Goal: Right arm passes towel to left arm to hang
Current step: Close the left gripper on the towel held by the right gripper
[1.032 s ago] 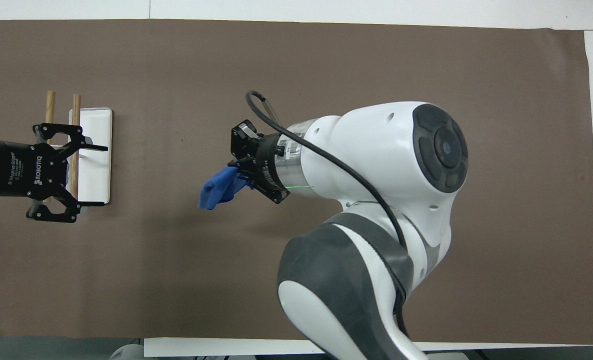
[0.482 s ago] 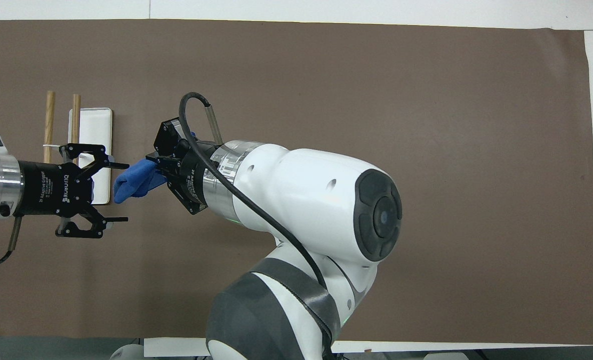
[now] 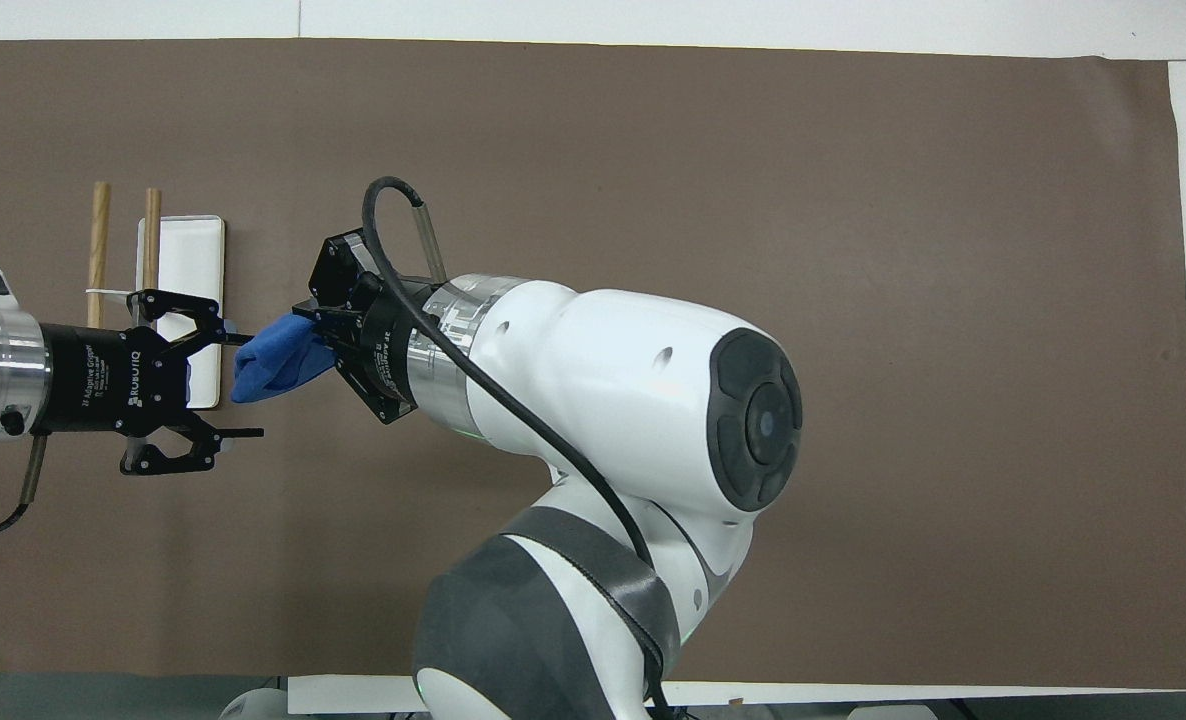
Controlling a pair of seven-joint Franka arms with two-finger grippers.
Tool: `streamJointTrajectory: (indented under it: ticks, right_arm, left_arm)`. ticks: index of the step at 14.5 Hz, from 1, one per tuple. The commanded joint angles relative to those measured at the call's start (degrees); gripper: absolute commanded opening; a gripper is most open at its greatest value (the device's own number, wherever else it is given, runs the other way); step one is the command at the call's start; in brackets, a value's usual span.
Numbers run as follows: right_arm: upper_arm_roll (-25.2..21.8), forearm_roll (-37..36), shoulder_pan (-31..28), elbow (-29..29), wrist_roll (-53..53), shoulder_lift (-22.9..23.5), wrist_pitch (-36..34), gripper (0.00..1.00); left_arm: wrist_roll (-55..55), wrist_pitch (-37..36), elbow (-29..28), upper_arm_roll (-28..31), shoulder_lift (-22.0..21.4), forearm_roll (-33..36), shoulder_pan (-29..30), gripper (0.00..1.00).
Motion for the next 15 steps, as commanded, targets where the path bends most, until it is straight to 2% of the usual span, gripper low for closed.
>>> streamJointTrajectory:
  ticks: [1, 4, 7, 8, 15]
  right_arm:
    - [0.44, 0.79, -0.09, 0.95, 0.48, 0.74, 0.64, 0.00]
    - [0.44, 0.79, -0.09, 1.04, 0.48, 0.83, 0.64, 0.00]
    - [0.44, 0.71, -0.09, 1.04, 0.39, 0.83, 0.64, 0.00]
    - [0.44, 0.71, -0.09, 1.04, 0.48, 0.83, 0.64, 0.00]
    - [0.44, 0.71, -0.09, 1.04, 0.30, 0.74, 0.56, 0.00]
  left_arm:
    - [-1.64, 1.59, -2.03, -0.13, -1.81, -0.78, -0.92, 0.75]
    - [-2.09, 1.59, -2.03, -0.48, -1.72, -0.78, -1.01, 0.48]
    - [-1.91, 2.12, -2.03, -1.27, -1.72, -0.61, -0.92, 0.04]
    - [-1.83, 2.21, -1.95, -1.18, -1.63, -0.52, -0.83, 0.00]
    - [0.46, 4.05, -1.15, -1.09, -1.01, 0.10, 0.14, 0.00]
